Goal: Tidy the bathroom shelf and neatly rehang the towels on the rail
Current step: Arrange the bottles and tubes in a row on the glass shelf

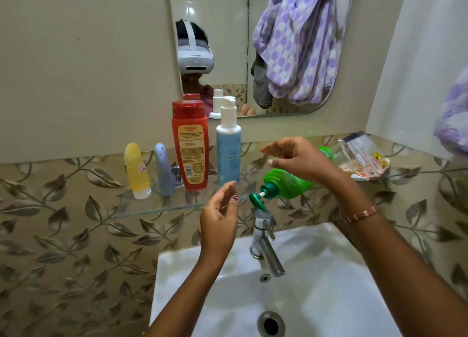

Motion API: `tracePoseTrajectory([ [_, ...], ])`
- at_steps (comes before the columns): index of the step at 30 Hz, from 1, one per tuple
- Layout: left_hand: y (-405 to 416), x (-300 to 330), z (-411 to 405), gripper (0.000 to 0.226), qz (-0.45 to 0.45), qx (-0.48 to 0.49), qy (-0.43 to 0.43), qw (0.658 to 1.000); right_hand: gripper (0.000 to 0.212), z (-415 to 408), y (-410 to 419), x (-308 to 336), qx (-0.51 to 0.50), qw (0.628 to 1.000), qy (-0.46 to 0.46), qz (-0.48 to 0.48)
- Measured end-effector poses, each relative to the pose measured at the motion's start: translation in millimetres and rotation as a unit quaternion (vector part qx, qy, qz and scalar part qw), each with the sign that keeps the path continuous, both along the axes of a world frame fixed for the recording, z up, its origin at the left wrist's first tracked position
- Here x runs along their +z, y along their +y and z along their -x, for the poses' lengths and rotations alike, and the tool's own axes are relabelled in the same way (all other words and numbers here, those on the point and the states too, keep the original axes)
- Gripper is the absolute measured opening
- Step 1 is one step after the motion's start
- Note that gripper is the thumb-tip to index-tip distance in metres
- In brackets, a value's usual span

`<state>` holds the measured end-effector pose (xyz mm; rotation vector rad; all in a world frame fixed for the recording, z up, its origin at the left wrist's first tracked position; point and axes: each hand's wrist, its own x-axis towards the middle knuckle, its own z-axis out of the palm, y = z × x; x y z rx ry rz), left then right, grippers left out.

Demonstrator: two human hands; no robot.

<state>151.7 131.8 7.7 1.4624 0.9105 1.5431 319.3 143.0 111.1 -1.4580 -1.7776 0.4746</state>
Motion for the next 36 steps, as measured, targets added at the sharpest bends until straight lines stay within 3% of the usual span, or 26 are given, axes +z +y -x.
tracePoseTrajectory([
  [4,-5.2,-9.0,-12.5,0.027,0.06,-0.029,-0.041,0.997,0.048,-19.8,-19.7,-1.7,0.019,0.99,-0.133,0.045],
  [10,-6.2,-15.0,-29.0,0.031,0.116,-0.066,-0.057,0.989,0.08,-24.7,-13.3,-26.1,-0.032,0.935,-0.348,0.056],
  [14,-7.9,-9.3,-35.8,0.032,0.141,-0.089,-0.094,0.982,0.077,-23.8,-5.4,-38.2,-0.051,0.897,-0.44,0.003],
  [20,-9.5,-1.9,-37.8,0.029,0.154,-0.092,-0.125,0.976,0.069,-20.5,7.7,-31.0,-0.049,0.84,-0.54,0.008],
  [24,-7.9,2.4,-36.3,0.025,0.144,-0.086,-0.138,0.976,0.066,-15.5,11.2,-35.4,-0.065,0.82,-0.567,-0.034],
  [29,-1.3,12.6,-32.2,0.025,0.126,-0.079,-0.154,0.977,0.056,-19.0,18.2,-41.5,-0.078,0.826,-0.539,-0.148],
  [33,2.7,18.7,-31.4,0.015,0.108,-0.073,-0.168,0.977,0.047,-26.2,21.4,-35.6,-0.059,0.845,-0.496,-0.189],
  [36,6.7,23.3,-35.0,0.021,0.104,-0.077,-0.169,0.977,0.045,-33.2,18.6,-24.0,-0.039,0.885,-0.414,-0.21],
])
